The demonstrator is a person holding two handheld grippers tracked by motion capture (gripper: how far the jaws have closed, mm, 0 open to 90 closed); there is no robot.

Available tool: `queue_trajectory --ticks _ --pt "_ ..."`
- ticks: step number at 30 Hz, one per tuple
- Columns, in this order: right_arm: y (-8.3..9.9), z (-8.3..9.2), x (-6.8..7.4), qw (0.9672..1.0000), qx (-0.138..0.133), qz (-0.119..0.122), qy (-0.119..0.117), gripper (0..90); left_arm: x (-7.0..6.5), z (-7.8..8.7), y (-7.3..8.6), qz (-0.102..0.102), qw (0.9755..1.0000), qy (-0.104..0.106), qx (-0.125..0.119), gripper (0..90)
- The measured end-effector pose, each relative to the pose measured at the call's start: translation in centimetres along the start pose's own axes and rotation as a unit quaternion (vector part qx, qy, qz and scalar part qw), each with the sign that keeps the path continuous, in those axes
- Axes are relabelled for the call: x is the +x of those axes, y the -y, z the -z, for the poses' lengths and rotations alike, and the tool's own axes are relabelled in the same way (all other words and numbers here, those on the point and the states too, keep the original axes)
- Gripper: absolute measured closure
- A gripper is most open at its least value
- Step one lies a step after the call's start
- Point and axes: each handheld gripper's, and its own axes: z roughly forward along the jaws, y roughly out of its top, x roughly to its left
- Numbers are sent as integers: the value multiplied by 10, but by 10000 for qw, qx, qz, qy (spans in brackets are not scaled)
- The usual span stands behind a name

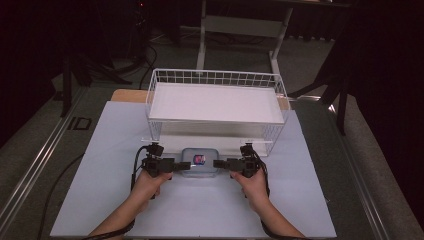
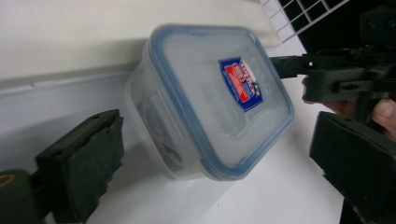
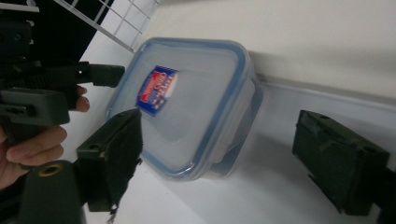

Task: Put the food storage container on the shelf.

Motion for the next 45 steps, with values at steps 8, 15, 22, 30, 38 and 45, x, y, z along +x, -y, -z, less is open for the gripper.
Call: queue_trajectory --ticks 8,15,22,30,38,45 --pt "-2 -10 -2 9996 165 -203 -114 251 11 -8 -1 370 9991 189 126 194" --pt "-2 -13 -9 9974 253 -597 -304 351 14 -14 -2 478 9984 198 234 349" --pt "-3 -13 -6 9954 435 -743 -410 420 13 -13 -1 455 9984 208 274 363" --pt "2 -7 -2 9962 339 -674 -428 479 9 -4 2 297 9988 255 290 442" --pt "13 -1 6 9988 221 -176 -404 505 2 1 11 51 9998 178 114 495" --pt "21 3 12 9994 36 107 -315 507 -3 2 16 -38 9999 131 69 500"
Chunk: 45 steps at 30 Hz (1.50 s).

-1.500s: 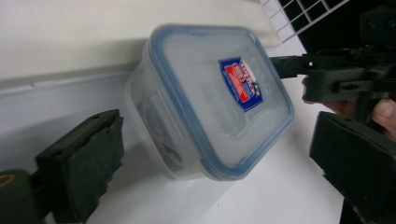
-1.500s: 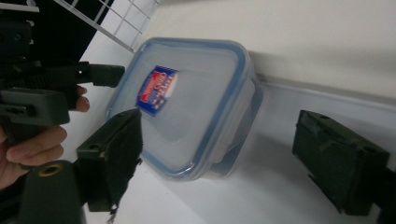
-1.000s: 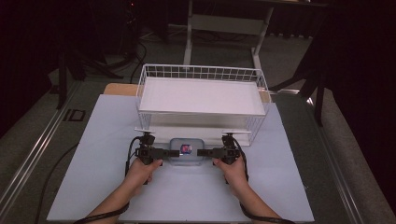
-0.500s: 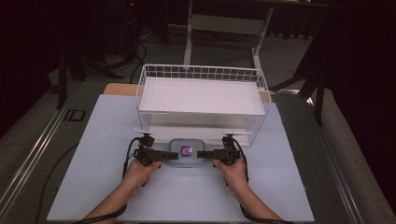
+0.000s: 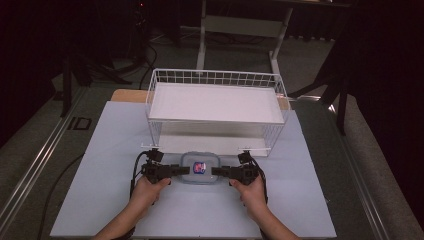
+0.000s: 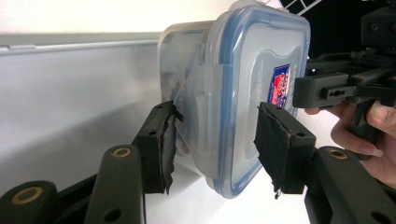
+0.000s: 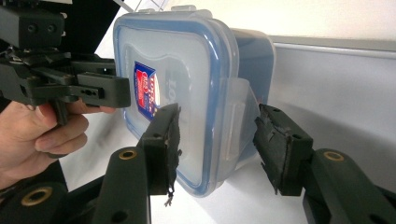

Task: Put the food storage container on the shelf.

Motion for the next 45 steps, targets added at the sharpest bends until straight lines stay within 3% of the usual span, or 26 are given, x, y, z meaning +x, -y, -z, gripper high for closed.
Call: queue_trajectory --ticks 6,10,16,22,24,26,27,29,39,45 --pt "-1 13 0 9998 -144 91 -60 509 -13 0 -4 -101 9999 -24 -19 502" --pt "-10 28 5 9988 -403 265 23 510 -25 1 -17 -343 9992 13 -181 503" --pt "-21 40 5 9973 -649 340 87 510 -34 -4 -36 -497 9983 55 -305 504" --pt "-32 40 -5 9962 -778 357 157 509 -26 -15 -50 -693 9968 53 -392 503" --pt "-34 37 -9 9961 -791 349 169 508 -23 -19 -51 -605 9972 47 -436 502" --pt "-35 33 -13 9958 -810 347 241 502 -17 -24 -52 -720 9965 -15 -419 501" --pt "-35 31 -16 9959 -802 314 260 501 -17 -27 -52 -591 9974 -17 -418 501" --pt "-35 26 -23 9963 -799 211 233 497 -13 -31 -52 -691 9967 -104 -406 501" --pt "-37 15 -32 9962 -761 185 382 496 5 -43 -51 -573 9973 -68 -445 499" --pt "-42 13 -37 9959 -816 85 373 492 4 -44 -55 -550 9971 -69 -521 497"
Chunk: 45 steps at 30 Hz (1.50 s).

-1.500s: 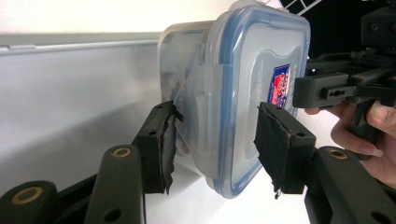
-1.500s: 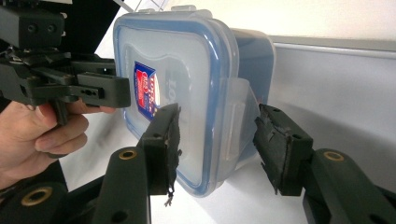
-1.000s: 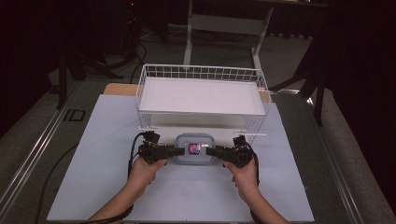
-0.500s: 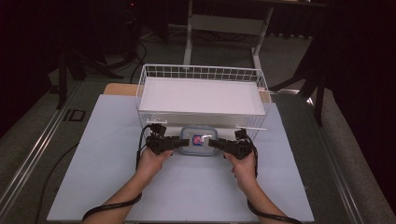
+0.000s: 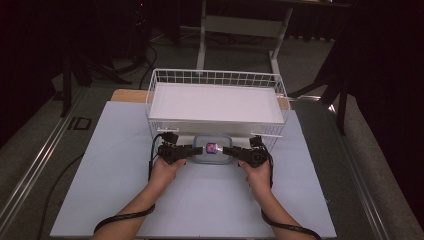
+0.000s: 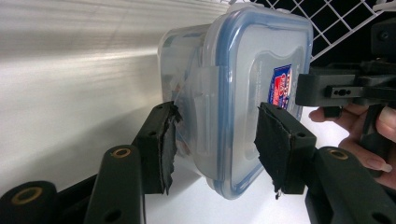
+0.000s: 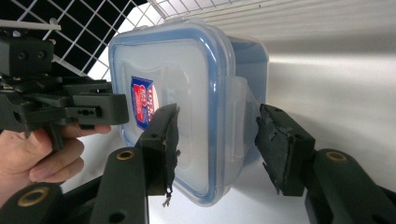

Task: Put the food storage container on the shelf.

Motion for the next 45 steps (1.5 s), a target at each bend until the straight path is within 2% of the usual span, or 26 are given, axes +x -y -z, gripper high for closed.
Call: queue_trajectory --ticks 3,4,9,13,15,16,17,18,19,20,22,24,27,29,30,31,32,33,34,35,36,40,41,42,43,45 --pt "1 -2 -4 9999 -56 -80 -32 482 -2 -1 0 -48 10000 -57 -34 493" --pt "2 -2 -4 9997 -39 -217 -68 481 -1 -2 0 -60 10000 -53 -49 491" --pt "1 -2 -7 9995 -34 -286 -93 480 -1 -2 -1 -50 9999 -40 -90 489" --pt "-4 -2 -4 9999 -141 -68 2 479 -1 -2 -4 14 9999 -51 -157 491" --pt "-5 -2 -5 9998 -151 -118 -17 476 0 -3 -3 10 9998 -31 -173 488" --pt "-5 -3 -6 9997 -211 -95 83 468 0 -4 -3 -4 9999 -20 -160 488" --pt "-5 -3 -4 9995 -253 -17 161 505 1 -5 -3 6 9999 -30 -147 478" --pt "-5 -2 -3 9992 -297 58 242 552 3 -5 -3 94 9999 -30 -123 457" --pt "-6 -3 -2 9991 -265 62 328 557 4 -6 -3 173 9997 -54 -145 435" --pt "-6 -5 -2 9989 -248 70 385 547 5 -7 -3 200 9997 -57 -162 420" --pt "-6 -8 -2 9989 -226 72 392 534 7 -6 -4 61 9997 -104 -211 415" --pt "-5 -9 0 9987 -263 81 431 520 8 -5 -5 40 9995 -154 -275 414" --pt "-6 -8 0 9985 -355 37 405 488 7 -3 -8 146 9986 -400 -324 412" --pt "-7 -8 1 9983 -376 59 447 485 7 -3 -8 144 9986 -405 -321 400" --pt "-7 -8 2 9982 -364 99 456 476 6 -2 -9 125 9982 -478 -329 400" --pt "-7 -6 6 9978 -339 144 547 463 6 -1 -8 105 9983 -453 -365 387" --pt "-7 -6 6 9973 -392 308 542 453 5 1 -7 58 9983 -424 -384 353" --pt "-7 -5 7 9970 -415 344 557 446 3 2 -5 86 9983 -372 -438 343" --pt "-6 -3 9 9965 -422 370 623 445 3 4 -4 -85 9985 -365 -411 337" --pt "-6 -3 9 9965 -422 370 623 445 3 4 -4 -85 9985 -365 -411 301" --pt "-5 -1 11 9966 -388 338 640 444 -2 6 0 -295 9976 -403 -473 301" --pt "0 7 20 9945 -476 633 685 443 -12 14 8 -898 9934 -431 -569 181" --pt "0 7 20 9945 -476 633 685 443 -12 14 8 -898 9934 -431 -569 162" --pt "1 8 22 9944 -467 672 675 445 -20 18 14 -1163 9900 -424 -681 162" --pt "8 9 29 9936 -382 849 647 466 -22 21 16 -1271 9888 -359 -696 93" --pt "13 7 33 9930 -316 948 624 492 -28 27 19 -1407 9875 -116 -708 75"
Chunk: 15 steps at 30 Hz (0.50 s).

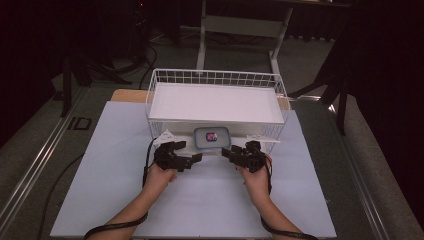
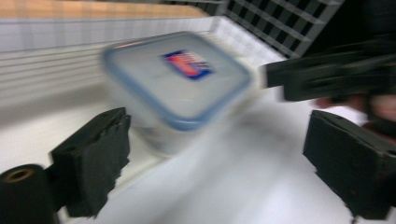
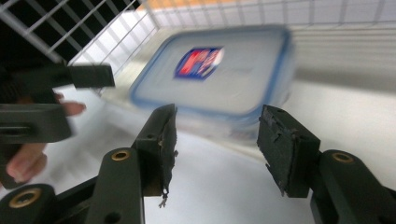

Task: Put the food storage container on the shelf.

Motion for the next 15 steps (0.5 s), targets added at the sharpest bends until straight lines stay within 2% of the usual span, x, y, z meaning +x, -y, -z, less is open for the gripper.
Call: queue_trajectory --ticks 1,3,4,5,6,7,11,13,15 --pt "0 0 0 10000 0 0 0 492 -5 4 1 -184 9998 45 -77 75" --pt "4 -1 4 10000 24 36 -61 541 -11 10 3 -327 9993 87 -156 33" --pt "6 -3 7 9998 82 117 -97 620 -14 14 4 -322 9992 171 -181 27" --pt "6 -3 7 9998 82 117 -97 620 -17 18 6 -282 9990 295 -183 27" --pt "9 -5 11 9995 181 224 -85 708 -20 22 8 -266 9988 361 -190 26" --pt "9 -5 11 9995 181 224 -85 708 -24 28 12 -261 9987 378 -237 26" --pt "14 -10 18 9988 270 397 -123 880 -33 43 24 -425 9983 336 -206 26" --pt "15 -13 19 9986 323 400 -144 896 -36 49 29 -495 9983 274 -149 26" --pt "15 -17 20 9985 365 367 -148 897 -37 54 34 -396 9988 279 -66 26"
